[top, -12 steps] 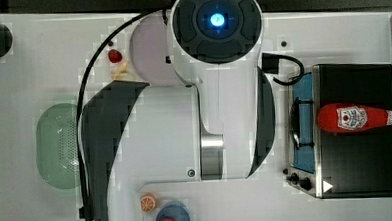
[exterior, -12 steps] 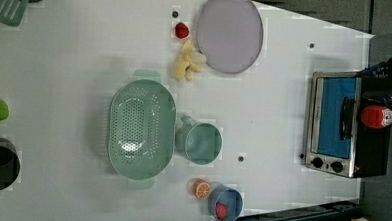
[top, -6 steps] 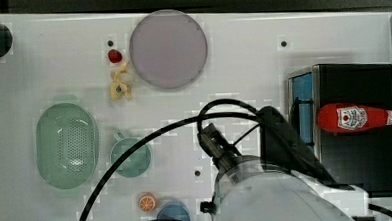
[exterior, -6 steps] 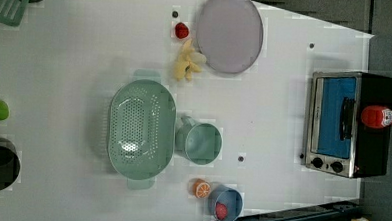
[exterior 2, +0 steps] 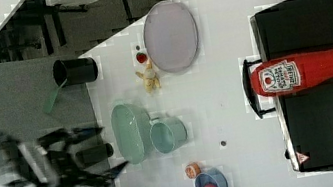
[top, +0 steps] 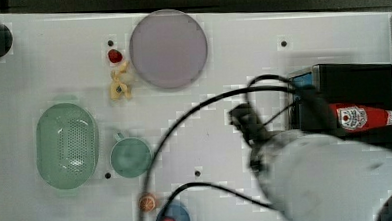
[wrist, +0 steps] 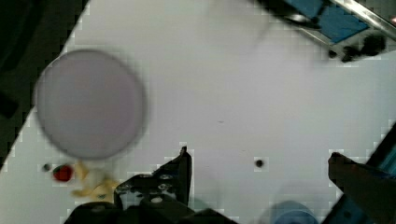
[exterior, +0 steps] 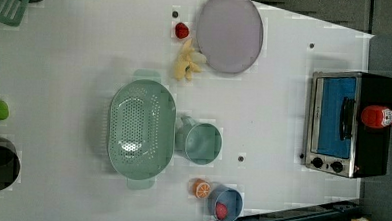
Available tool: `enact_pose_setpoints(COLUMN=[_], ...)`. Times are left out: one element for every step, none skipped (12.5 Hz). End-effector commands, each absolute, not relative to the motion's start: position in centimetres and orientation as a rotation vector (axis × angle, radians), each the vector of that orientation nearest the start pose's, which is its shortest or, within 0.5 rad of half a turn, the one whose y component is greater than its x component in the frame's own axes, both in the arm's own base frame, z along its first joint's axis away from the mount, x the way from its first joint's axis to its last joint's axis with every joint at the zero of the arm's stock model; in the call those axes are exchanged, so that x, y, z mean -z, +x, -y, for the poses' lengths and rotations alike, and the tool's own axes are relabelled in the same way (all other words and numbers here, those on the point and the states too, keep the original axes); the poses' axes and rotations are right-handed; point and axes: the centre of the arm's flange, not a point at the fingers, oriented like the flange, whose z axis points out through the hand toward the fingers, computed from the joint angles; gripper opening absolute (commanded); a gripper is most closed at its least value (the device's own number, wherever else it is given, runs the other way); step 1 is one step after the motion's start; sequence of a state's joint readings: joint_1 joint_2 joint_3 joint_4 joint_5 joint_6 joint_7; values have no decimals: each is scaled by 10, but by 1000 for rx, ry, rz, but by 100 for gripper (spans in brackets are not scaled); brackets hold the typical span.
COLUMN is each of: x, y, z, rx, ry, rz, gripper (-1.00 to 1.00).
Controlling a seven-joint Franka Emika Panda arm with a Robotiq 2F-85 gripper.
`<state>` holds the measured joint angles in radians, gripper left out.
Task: Pick Ketchup from oven and place it on table.
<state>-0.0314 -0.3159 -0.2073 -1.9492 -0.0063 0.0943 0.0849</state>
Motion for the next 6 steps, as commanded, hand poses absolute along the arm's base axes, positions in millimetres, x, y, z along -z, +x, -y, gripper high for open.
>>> enact_pose_setpoints(x=[-572, -553, -542, -530, -519, -505], y=[458, 461, 464, 467, 469, 472], z=[187, 218, 241, 267, 289, 312], rx=[-55, -47, -7, 53, 115, 167], ry=[-2534, -2484, -2446, -2404, -2370, -2341], rz=[-1769, -1847, -1898, -1957, -2007, -2062], gripper=[100, 100, 100, 100, 100, 100])
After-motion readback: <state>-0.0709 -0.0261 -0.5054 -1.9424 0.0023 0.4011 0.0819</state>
